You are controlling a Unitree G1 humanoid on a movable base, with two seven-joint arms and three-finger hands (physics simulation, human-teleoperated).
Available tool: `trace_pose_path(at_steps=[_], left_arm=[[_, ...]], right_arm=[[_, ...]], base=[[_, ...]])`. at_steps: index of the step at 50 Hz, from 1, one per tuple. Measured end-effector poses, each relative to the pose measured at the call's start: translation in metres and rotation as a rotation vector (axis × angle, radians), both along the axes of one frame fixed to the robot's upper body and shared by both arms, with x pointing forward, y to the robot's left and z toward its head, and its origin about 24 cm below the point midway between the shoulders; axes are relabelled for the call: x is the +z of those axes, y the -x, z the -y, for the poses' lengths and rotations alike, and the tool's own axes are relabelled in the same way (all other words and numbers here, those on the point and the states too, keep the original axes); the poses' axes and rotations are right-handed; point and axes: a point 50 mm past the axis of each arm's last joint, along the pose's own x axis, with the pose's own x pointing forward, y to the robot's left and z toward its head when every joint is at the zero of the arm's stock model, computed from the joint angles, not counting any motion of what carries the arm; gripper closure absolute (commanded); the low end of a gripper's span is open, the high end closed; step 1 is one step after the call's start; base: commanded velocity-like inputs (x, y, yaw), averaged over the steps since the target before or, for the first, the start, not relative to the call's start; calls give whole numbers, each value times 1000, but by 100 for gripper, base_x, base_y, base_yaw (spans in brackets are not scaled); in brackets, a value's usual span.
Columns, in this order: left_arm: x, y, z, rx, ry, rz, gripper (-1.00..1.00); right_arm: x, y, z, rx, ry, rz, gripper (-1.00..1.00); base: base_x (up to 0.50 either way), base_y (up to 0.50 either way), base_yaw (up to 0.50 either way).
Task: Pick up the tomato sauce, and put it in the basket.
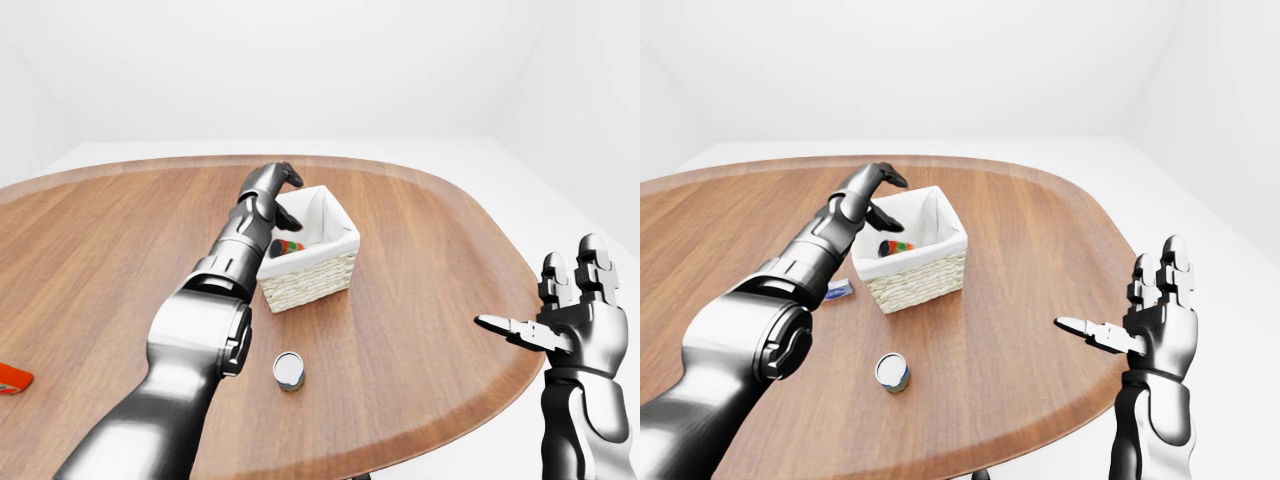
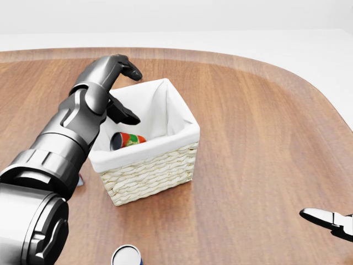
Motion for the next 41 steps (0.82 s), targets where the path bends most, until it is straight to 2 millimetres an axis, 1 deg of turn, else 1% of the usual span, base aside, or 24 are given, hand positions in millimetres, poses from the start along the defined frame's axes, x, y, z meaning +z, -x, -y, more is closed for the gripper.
trace_pose_path(at_steps=[28,36,41], left_arm=[[10,-2,-11,29,-62,42,-100],[21,-3,-15,34,-105,67,-100],[34,-5,-20,43,-161,99,-100]], right_arm=[[0,-1,0,1,1,0,-100],[0,-1,0,1,2,0,-100],[3,0,0,-1,7,10,-100]], base=[[0,0,0],[0,0,0],[0,0,0]])
